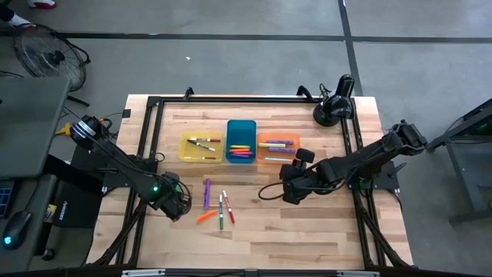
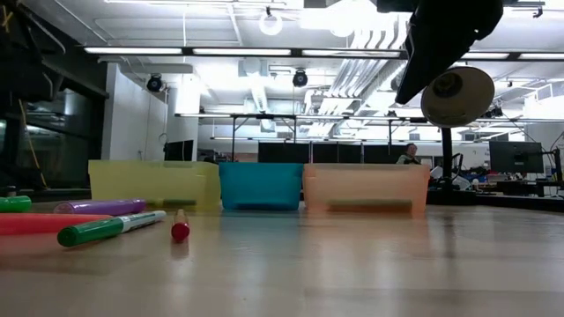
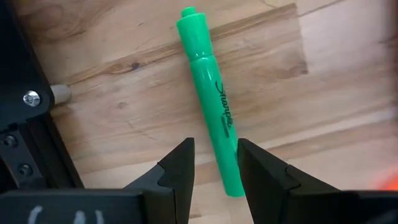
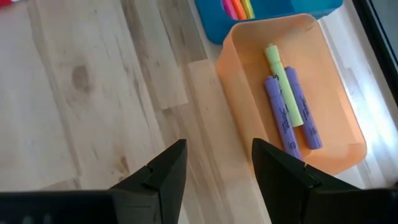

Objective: Pick & Place Markers
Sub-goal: Put the green highlighter into the orange bin

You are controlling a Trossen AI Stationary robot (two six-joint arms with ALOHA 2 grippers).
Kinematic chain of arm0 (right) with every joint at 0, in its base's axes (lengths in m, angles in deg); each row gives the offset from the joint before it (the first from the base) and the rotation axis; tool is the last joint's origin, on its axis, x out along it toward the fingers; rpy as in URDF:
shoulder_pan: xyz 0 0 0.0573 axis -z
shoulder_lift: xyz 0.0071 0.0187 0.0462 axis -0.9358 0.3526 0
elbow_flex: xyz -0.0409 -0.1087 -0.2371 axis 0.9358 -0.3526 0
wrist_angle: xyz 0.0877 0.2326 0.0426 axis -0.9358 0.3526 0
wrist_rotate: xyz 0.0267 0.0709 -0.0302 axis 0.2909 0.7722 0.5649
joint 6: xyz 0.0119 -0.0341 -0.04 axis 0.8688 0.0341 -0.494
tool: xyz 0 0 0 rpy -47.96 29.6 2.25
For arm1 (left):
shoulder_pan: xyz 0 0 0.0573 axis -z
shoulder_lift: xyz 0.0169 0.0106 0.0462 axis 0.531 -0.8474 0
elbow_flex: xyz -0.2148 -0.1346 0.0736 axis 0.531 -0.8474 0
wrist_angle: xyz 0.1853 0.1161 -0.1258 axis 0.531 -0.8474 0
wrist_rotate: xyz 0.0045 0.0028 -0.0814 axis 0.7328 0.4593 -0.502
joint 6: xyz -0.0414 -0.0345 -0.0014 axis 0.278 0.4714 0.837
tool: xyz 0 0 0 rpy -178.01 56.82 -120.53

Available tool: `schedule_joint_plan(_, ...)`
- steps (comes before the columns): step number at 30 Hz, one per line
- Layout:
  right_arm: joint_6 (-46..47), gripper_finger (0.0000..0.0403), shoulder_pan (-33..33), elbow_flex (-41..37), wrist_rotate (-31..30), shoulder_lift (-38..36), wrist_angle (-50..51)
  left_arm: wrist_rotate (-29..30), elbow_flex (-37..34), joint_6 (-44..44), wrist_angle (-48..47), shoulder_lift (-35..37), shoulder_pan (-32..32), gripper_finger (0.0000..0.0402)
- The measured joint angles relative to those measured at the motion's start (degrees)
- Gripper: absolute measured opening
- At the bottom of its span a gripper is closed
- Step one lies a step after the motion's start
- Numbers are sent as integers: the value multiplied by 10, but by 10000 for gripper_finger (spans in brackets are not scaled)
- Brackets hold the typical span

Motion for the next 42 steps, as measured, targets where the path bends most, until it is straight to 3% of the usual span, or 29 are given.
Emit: schedule_joint_plan(42,5,169,-12,0,19,0,-39,13,-1,15,25,-24,0,117)
